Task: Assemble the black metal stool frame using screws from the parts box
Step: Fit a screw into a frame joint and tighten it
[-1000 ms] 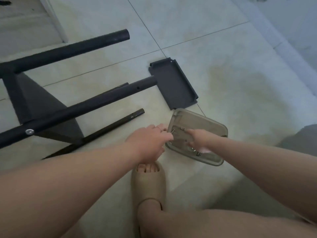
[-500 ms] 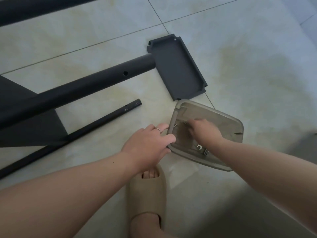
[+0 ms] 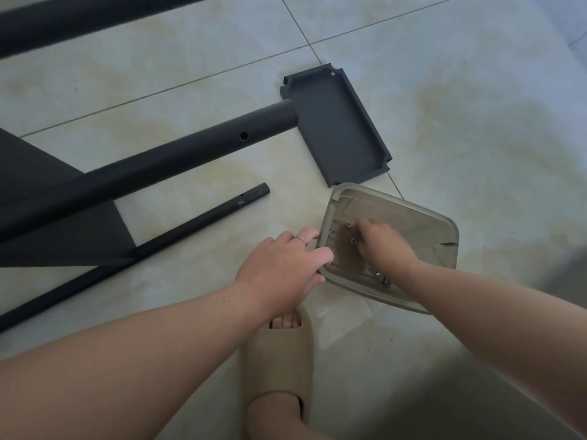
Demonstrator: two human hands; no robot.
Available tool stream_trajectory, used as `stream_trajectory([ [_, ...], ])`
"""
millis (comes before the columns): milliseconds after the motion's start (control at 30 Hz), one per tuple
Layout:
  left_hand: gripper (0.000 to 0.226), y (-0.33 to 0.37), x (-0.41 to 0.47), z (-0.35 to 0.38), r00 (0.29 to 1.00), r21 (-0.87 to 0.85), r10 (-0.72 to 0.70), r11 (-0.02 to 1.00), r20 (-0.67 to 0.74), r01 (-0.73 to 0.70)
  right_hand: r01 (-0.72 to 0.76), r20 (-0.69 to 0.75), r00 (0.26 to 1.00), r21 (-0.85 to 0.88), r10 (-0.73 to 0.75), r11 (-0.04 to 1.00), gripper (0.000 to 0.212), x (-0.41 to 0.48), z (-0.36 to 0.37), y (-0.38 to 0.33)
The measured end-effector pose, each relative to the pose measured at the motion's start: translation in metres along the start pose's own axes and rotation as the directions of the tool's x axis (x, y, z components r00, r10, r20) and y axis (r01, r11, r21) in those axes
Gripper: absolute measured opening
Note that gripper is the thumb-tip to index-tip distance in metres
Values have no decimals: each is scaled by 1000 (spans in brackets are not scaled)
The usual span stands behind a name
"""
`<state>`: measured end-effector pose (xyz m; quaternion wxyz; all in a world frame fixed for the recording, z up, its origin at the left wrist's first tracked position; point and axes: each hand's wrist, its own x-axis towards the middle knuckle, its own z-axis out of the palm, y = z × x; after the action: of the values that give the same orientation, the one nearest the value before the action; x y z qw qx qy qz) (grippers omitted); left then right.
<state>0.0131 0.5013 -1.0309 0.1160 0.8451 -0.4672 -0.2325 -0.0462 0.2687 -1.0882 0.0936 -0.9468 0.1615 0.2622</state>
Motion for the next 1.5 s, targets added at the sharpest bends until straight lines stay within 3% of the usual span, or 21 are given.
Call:
stream_trajectory([
  [167, 25, 0, 1, -1, 1000, -3, -2, 1000, 14, 2, 55, 41, 997, 56, -58, 997, 20, -1, 2, -5],
  [400, 28, 4, 2, -8, 996, 5, -38, 999, 78, 37, -6, 49, 999, 111, 0, 994, 17, -6, -7, -12],
  [500, 43, 10, -2, -19, 987, -8, -87, 996, 136, 89, -11, -2, 1000, 191, 12, 982, 8, -18, -21, -20],
  [600, 60, 13, -12, -43, 976, 8, -132, 991, 175, 133, 84, -61, 996, 225, -72, 971, 7, -37, -47, -30],
  [667, 51, 11, -23, -67, 952, 31, -156, 988, 264, 153, 166, -102, 984, 212, -147, 963, 6, -51, -72, -39],
  [767, 40, 7, -46, -110, 856, -13, -227, 965, 465, 263, 242, -184, 961, 201, -206, 949, 7, -75, -116, -58],
  [833, 36, 5, -65, -140, 824, -88, -287, 923, 488, 374, 288, -243, 941, 202, -237, 936, 13, -94, -147, -78],
  [900, 33, -1, -85, -167, 805, -296, -344, 801, 484, 521, 348, -307, 911, 220, -274, 911, 17, -114, -180, -106],
  [1000, 31, -12, -124, -208, 777, -699, -413, 360, 475, 618, 443, -410, 856, 269, -315, 855, 18, -141, -223, -158],
  [1133, 36, -32, -181, -242, 809, -921, -452, -87, 375, 379, 578, -491, 781, 335, -386, 744, 17, -171, -254, -238],
  [1233, 39, -45, -214, -250, 769, -928, -555, -350, 318, 132, 647, -490, 740, 335, -460, 684, 15, -188, -262, -295],
  [1333, 49, -55, -240, -251, 761, -870, -557, -492, 331, 18, 698, -464, 707, 336, -534, 632, 14, -198, -262, -338],
  [1500, 59, -72, -269, -252, 782, -828, -531, -560, 326, -35, 755, -427, 654, 314, -625, 576, 28, -198, -254, -380],
])
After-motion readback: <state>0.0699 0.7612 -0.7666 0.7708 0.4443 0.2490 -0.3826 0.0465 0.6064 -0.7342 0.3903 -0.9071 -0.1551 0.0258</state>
